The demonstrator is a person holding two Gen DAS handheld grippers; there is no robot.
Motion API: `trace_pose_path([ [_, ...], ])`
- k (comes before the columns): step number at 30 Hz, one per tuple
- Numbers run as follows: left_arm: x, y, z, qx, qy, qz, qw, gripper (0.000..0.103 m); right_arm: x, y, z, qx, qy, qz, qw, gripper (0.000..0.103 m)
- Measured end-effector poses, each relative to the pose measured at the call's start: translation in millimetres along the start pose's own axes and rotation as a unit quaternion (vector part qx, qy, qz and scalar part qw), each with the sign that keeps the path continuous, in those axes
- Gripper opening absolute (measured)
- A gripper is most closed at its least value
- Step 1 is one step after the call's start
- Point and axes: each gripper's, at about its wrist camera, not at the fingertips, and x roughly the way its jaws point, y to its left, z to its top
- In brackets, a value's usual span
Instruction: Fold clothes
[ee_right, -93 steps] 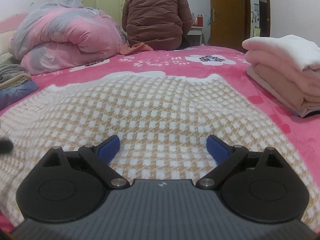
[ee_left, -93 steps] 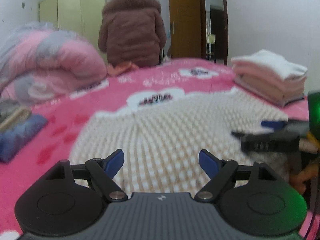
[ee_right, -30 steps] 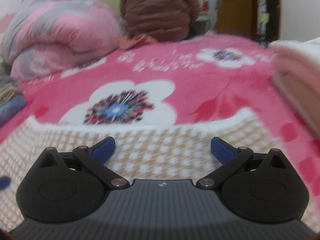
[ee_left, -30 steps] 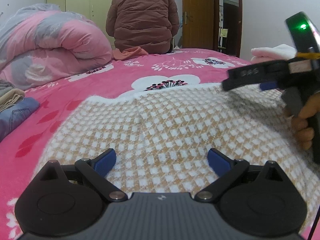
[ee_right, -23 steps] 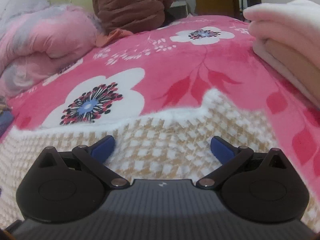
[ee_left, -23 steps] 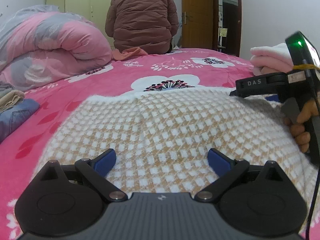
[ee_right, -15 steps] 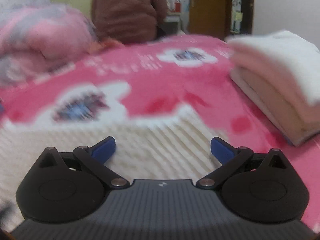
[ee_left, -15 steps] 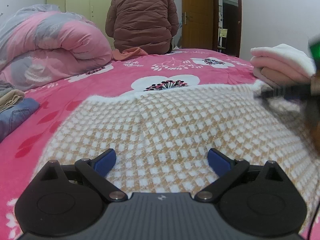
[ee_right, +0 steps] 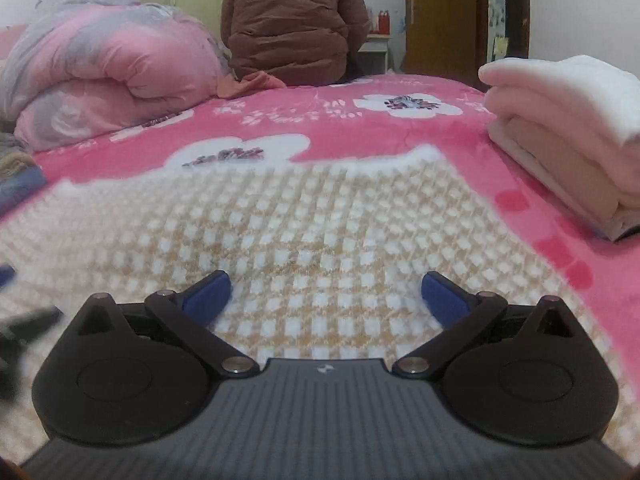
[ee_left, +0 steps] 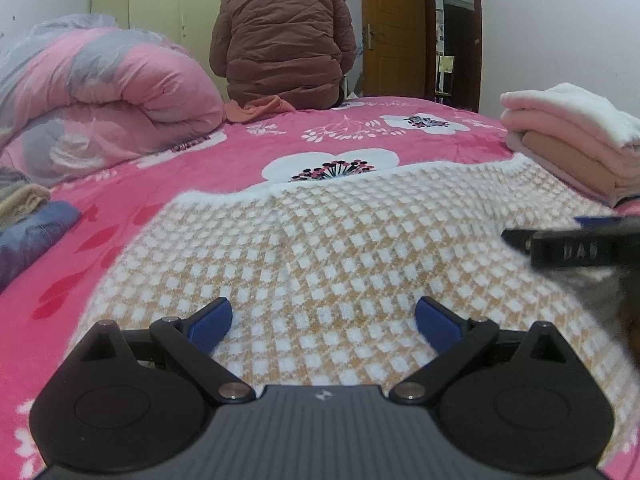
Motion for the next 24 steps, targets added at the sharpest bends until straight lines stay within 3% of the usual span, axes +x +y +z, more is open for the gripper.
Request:
trace_pose_path([
  [4, -9.5, -6.7, 9.4, 0.013, 0.001, 0.023, 0.9997, 0.097, 2.1, 1.8, 4.9, -0.002, 0.003, -0.002, 1.0, 0.102],
  [6, -18.4, -11.5, 16.8, 0.022, -0.012, 0.033, 0.9991, 0.091, 1.4, 2.7, 4.1, -0.002, 0.0, -0.003, 1.0, 0.102],
  [9, -26.1, -22.4, 33.6, 0.038, -0.052, 0.033, 0.9973, 0.091, -0.3, 2.6, 1.2, 0.0, -0.004, -0.003, 1.0, 0.102],
  [13, 2.4, -41.3, 50.3, 0.061, -0.043, 0.05, 0.996, 0.092, -0.3, 0.3, -2.8, 0.005, -0.009, 0.001, 1.0, 0.102],
  [16, 37.5, -51.0, 35.2, 0.077, -0.023, 0.082, 0.9934, 0.096, 0.0, -1.0, -2.9, 0.008, -0.011, 0.004, 1.0, 0.102],
  [21, 38.4, -36.7, 42.7, 0.044, -0.003, 0.06, 0.9972, 0.096, 0.7, -1.6, -2.4, 0.009, -0.013, 0.005, 1.0, 0.102],
  [24, 31.3, -27.2, 56.1, 0.022, -0.014, 0.051, 0.9983, 0.092, 0.7, -3.2, -3.0, 0.013, -0.016, 0.009, 1.0, 0.102],
])
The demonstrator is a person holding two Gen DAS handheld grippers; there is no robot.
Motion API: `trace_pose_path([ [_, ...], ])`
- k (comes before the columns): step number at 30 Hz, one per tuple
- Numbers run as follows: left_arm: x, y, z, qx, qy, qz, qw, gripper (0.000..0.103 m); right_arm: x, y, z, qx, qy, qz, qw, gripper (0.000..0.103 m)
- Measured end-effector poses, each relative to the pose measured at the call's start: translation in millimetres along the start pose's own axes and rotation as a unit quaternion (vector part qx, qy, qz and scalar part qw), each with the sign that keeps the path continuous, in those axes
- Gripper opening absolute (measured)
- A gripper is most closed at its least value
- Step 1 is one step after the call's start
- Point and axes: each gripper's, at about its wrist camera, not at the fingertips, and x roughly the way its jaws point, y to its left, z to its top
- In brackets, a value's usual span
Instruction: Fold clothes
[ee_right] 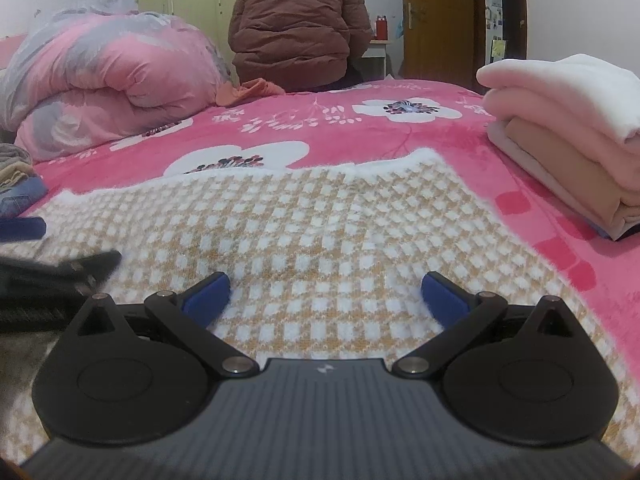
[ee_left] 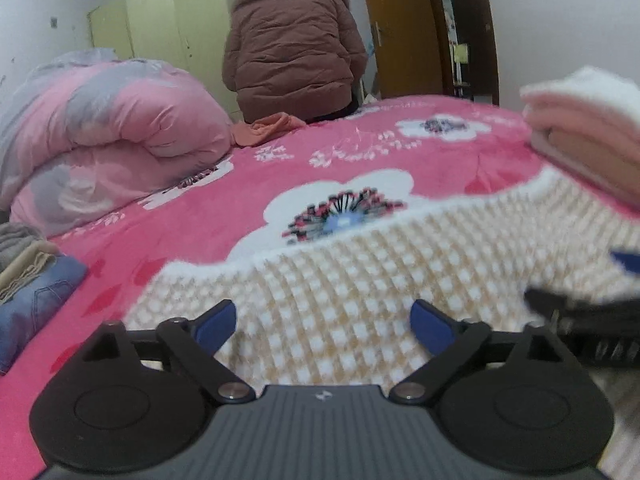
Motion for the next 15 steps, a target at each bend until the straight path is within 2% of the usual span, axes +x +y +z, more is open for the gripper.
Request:
trace_pose_path([
  [2, 1.1, 4.6, 9.0, -0.011, -0.015, 0.002, 0.9998, 0.092, -0.1, -0.4, -0.3, 0.002, -0.001, 0.001, 1.0, 0.102],
  [4, 22.4, 7.7, 1.9, -0.025, 0.008, -0.002, 0.9997, 0.094, -0.1, -0.5, -0.5, 0.003, -0.002, 0.002, 1.0, 0.102],
  [5, 34.5, 9.1, -2.8, -0.032, 0.023, -0.004, 0.9992, 0.1, 0.1, -0.6, -0.5, 0.003, -0.002, 0.002, 1.0, 0.102],
  [7, 48.6, 13.2, -6.9, -0.045, 0.045, -0.009, 0.9979, 0.102, 0.7, -0.6, -0.5, 0.003, -0.002, 0.003, 1.0, 0.102],
  [10, 40.9, 21.1, -2.2, -0.052, 0.055, -0.013, 0.997, 0.102, 0.3, -1.1, -0.1, 0.004, -0.003, 0.003, 1.0, 0.102],
  [15, -12.3, 32.1, -13.0, -0.038, 0.008, -0.003, 0.9992, 0.096, -0.3, -3.3, -1.5, 0.009, -0.006, 0.007, 1.0, 0.102],
])
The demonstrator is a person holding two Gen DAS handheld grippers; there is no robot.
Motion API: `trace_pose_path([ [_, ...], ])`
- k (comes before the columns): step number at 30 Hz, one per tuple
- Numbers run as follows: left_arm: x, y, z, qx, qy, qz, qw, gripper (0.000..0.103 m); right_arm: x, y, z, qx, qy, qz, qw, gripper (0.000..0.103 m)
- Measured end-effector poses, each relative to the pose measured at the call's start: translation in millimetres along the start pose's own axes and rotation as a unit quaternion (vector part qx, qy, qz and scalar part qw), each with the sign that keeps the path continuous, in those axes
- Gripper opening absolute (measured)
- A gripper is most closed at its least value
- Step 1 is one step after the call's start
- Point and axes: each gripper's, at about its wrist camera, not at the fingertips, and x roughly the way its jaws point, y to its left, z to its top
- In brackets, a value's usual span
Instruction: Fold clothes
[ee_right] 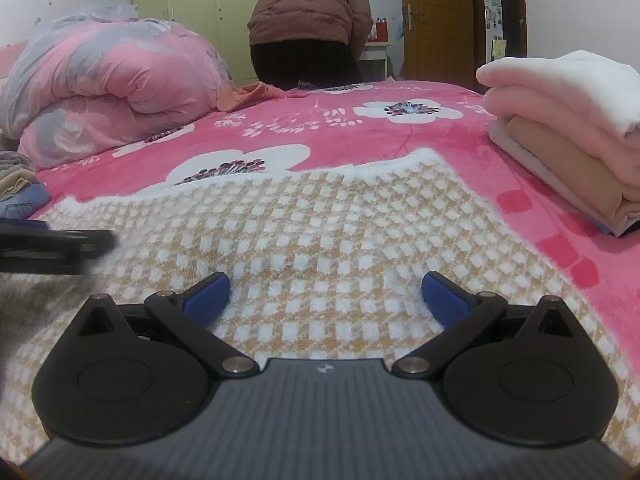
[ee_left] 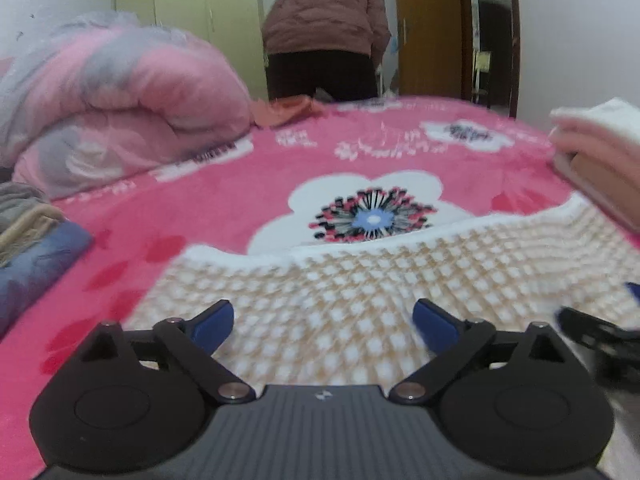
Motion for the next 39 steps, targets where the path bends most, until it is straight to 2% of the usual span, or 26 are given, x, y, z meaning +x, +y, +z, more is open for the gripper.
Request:
trace_pose_path([
  [4, -17.9, 1.6, -33.4, 0.027, 0.0, 0.011, 0.9996, 0.097, 1.1, -1.7, -0.4, 0.003, -0.002, 0.002, 1.0, 0.102],
  [6, -13.3, 9.0, -48.4, 0.002, -0.005, -0.001, 1.0, 0.099, 0.6, -0.4, -0.6, 0.003, -0.002, 0.001, 1.0, 0.102],
  [10, -8.9, 8.5, -40.2, -0.002, 0.011, 0.005, 0.9999, 0.101, -0.8, -0.3, 0.5, 0.003, 0.0, 0.002, 1.0, 0.102],
  [16, -10.4, 10.8, -42.3, -0.006, 0.008, 0.005, 0.9999, 0.101, -25.0, -11.9, 7.0, 0.038, -0.018, 0.036, 0.998, 0.102],
  [20, -11.2, 10.6, -43.6, -0.007, 0.009, 0.003, 0.9999, 0.101, -33.3, -0.3, -9.1, -0.011, -0.009, 0.039, 0.999, 0.102],
  [22, -11.3, 11.1, -43.7, -0.009, 0.009, 0.002, 0.9999, 0.101, -31.9, 7.3, -13.6, -0.041, -0.007, 0.025, 0.999, 0.102],
  [24, -11.4, 11.6, -44.0, -0.011, 0.009, 0.001, 0.9999, 0.101, -30.9, 7.8, -4.4, -0.04, 0.007, 0.027, 0.999, 0.102],
  [30, -11.4, 12.9, -45.5, -0.013, 0.007, -0.002, 0.9999, 0.101, -43.8, 23.4, 5.3, -0.046, -0.023, 0.056, 0.997, 0.102],
  [32, -11.4, 12.9, -45.6, -0.013, 0.007, -0.002, 0.9999, 0.101, -26.7, 29.2, -3.7, -0.065, -0.004, 0.046, 0.997, 0.102],
  [35, -11.4, 12.8, -46.2, -0.013, 0.006, -0.002, 0.9999, 0.101, -16.3, 27.5, -8.5, -0.06, 0.0, 0.049, 0.997, 0.102],
  [39, -11.4, 14.0, -45.5, -0.015, 0.006, -0.005, 0.9999, 0.101, -17.7, 30.0, -4.1, -0.063, 0.01, 0.045, 0.997, 0.102],
])
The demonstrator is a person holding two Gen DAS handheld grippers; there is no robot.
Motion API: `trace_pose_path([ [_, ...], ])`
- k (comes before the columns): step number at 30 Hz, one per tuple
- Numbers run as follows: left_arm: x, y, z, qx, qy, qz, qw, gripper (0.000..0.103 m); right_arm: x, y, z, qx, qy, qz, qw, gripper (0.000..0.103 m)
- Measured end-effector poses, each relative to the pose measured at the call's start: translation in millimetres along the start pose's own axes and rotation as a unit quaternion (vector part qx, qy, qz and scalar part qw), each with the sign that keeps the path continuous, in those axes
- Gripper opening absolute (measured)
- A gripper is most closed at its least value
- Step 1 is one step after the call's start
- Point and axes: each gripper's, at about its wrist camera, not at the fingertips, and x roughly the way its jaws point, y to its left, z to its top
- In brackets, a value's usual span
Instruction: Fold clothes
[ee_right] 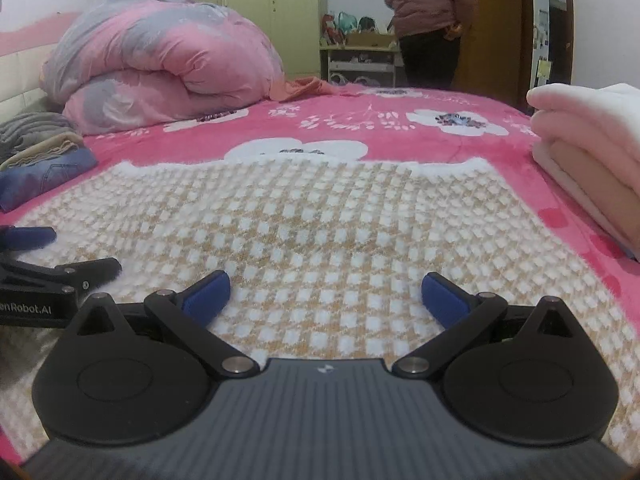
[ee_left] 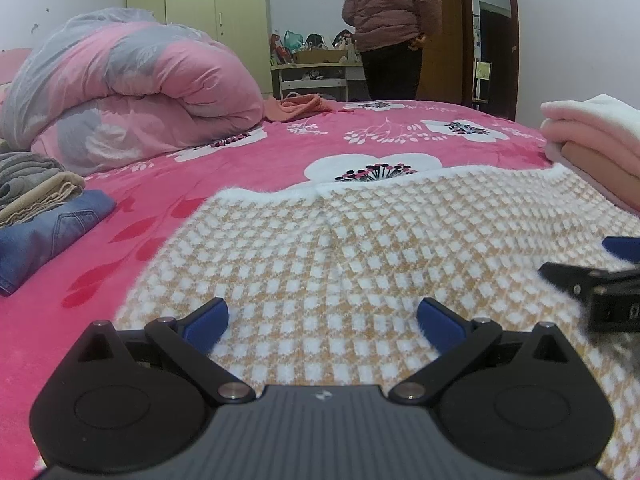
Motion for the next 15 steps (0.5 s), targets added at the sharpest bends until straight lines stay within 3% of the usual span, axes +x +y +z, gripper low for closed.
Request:
trace_pose_path([
  [4, -0.1, 1.0, -0.7, 0.0, -0.001, 0.0, 1.0, 0.101, -5.9, 7.9, 12.5, -0.009, -0.006, -0.001, 1.0, 0.102],
  [11, 0.3, 0.4, -0.3, 0.0, 0.0, -0.001, 1.0, 0.101, 9.9, 0.8, -0.1, 0.004, -0.003, 0.001, 1.0, 0.102],
  [15, -0.1, -0.7, -0.5, 0.0, 0.0, -0.001, 1.0, 0.102, 8.1, -8.7, 2.7, -0.008, 0.012, 0.035, 0.999, 0.102],
])
